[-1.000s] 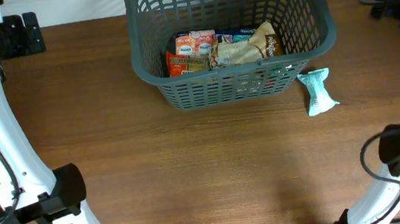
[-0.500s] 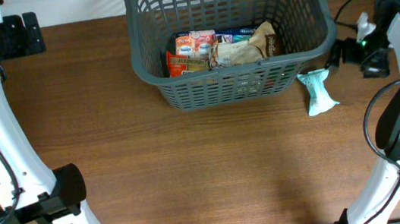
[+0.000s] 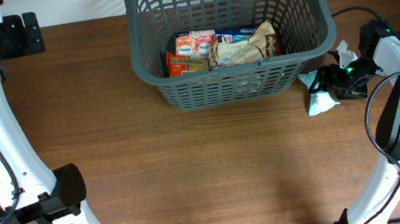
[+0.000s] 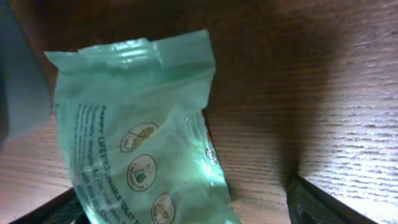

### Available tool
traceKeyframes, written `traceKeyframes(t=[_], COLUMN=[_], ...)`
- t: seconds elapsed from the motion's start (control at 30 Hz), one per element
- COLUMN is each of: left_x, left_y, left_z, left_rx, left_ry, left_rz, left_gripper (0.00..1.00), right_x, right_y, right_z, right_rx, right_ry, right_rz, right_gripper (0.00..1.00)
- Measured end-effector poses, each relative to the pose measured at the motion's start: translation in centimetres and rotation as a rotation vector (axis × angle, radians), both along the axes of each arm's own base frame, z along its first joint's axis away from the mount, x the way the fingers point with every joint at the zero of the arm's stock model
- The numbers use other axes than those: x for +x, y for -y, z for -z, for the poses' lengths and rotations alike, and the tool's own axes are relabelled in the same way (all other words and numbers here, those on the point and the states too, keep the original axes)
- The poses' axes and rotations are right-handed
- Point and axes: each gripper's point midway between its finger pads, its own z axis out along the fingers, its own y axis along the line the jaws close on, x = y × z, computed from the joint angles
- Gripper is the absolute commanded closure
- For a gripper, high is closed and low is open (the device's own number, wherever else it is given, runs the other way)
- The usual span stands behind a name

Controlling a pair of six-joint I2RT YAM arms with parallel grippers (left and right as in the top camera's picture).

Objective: Pack container
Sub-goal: 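Lower the right gripper and grasp the green snack pack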

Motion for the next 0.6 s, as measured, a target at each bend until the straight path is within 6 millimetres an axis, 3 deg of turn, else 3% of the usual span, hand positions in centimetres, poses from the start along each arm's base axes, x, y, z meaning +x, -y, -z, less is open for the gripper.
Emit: traceKeyframes(t=[0.23,0.33,0.6], left_x=[-0.01,0.0,0.0], left_y=[0.0,0.0,0.0], left_z=[0.01,0.0,0.0], left_rx=[0.0,0.0,0.0], left_ry=[0.0,0.0,0.0], left_rz=[0.0,0.0,0.0], left_gripper=[0.01,0.01,0.01], right_x=[0.36,0.51,0.8], right_y=[0.01,-0.03,0.09], right_z=[0.33,0.44,0.29], right_rx=[0.003,0.006,0.018], right_ry=[0.019,0.021,0.008], right_rz=[0.018,0.036,0.112], right_gripper=[0.52,0.71,0.74])
